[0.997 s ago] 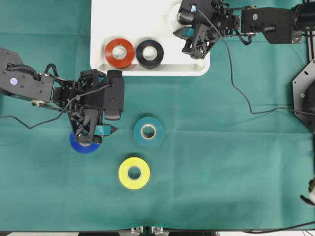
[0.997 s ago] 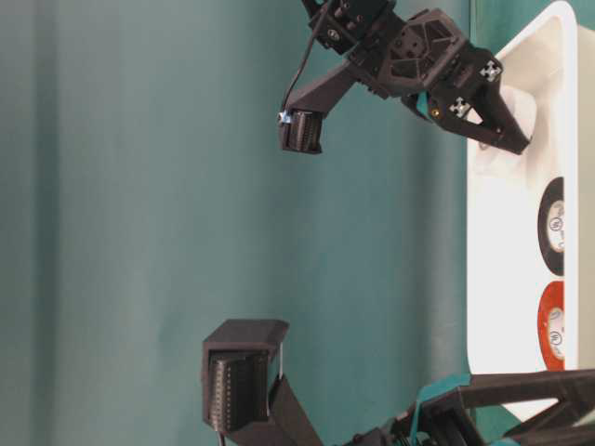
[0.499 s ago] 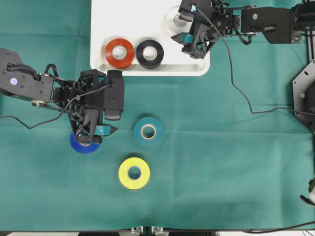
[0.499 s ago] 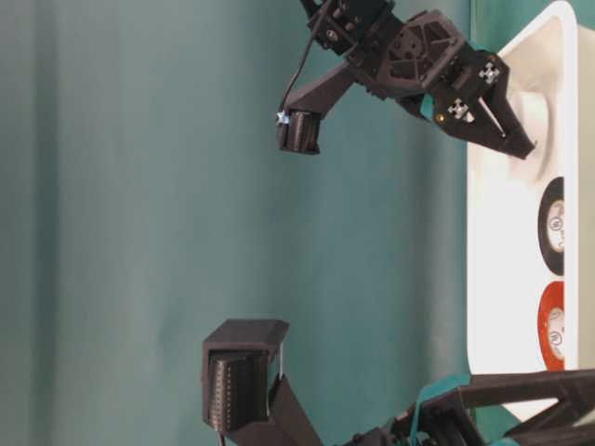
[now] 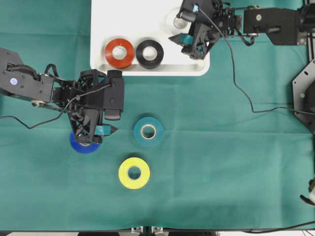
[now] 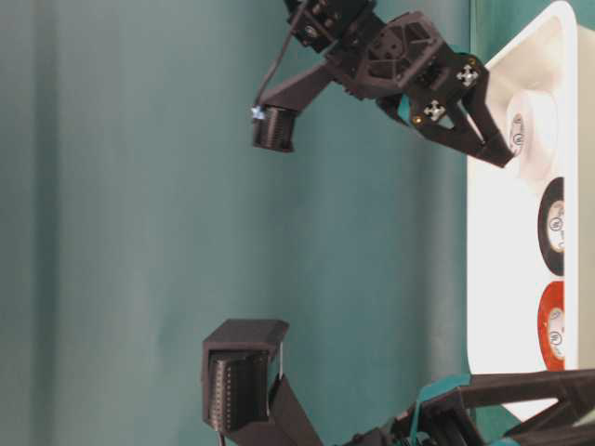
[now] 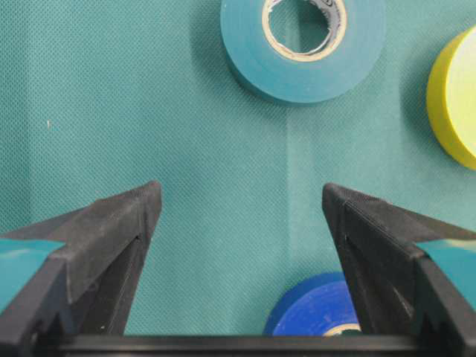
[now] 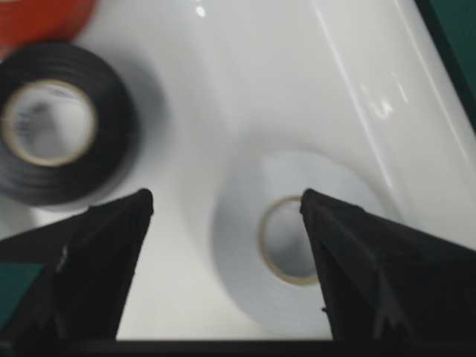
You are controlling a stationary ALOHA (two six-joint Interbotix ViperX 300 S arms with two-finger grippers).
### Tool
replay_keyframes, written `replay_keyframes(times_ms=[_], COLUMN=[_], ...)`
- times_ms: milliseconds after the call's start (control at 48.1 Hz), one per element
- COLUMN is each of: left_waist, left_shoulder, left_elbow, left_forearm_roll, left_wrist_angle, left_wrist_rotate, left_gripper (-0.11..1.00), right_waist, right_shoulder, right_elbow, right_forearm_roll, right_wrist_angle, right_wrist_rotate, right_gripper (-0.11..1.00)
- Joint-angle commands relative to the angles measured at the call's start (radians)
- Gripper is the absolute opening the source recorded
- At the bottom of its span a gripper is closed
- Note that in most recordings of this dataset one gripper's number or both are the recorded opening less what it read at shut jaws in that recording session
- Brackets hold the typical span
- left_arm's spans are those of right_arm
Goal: Put the tape alternately from left to right into the white case.
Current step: 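Lower the white roll into the tray's right corner, release, withdraw right gripper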
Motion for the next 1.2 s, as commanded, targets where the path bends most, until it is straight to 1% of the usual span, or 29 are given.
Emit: replay_keyframes(times_ms=[0,229,540,727,1018,1184], left_waist=[0.002,0.002,0.002,0.002,0.002,0.002], left_shoulder=[-0.026,-0.026,-0.026,-0.023,-0.026,-0.026], left_elbow=[-0.023,-0.025,-0.025,-0.025,-0.025,-0.025], left_forearm_roll=[-0.002,-0.002,-0.002,-0.002,-0.002,-0.002], left_wrist_angle=[-0.005,-0.003,-0.005,-0.006,-0.006,-0.006], left_wrist_rotate=[0.002,0.000,0.000,0.000,0.000,0.000], left_gripper=[0.84,0.84,0.84,0.84,0.84,0.84], right_waist=[0.037,0.120,0.241,0.293,0.376,0.419], right_shoulder=[-0.057,-0.143,-0.250,-0.279,-0.301,-0.304], right_elbow=[-0.002,0.026,0.095,0.130,0.163,0.183], right_forearm_roll=[-0.003,-0.002,-0.002,-0.002,-0.002,-0.003], right_wrist_angle=[-0.003,-0.006,-0.008,-0.015,-0.084,-0.095], right_wrist_rotate=[0.002,0.002,0.003,0.003,0.002,0.002], right_gripper=[0.82,0.82,0.81,0.81,0.81,0.81])
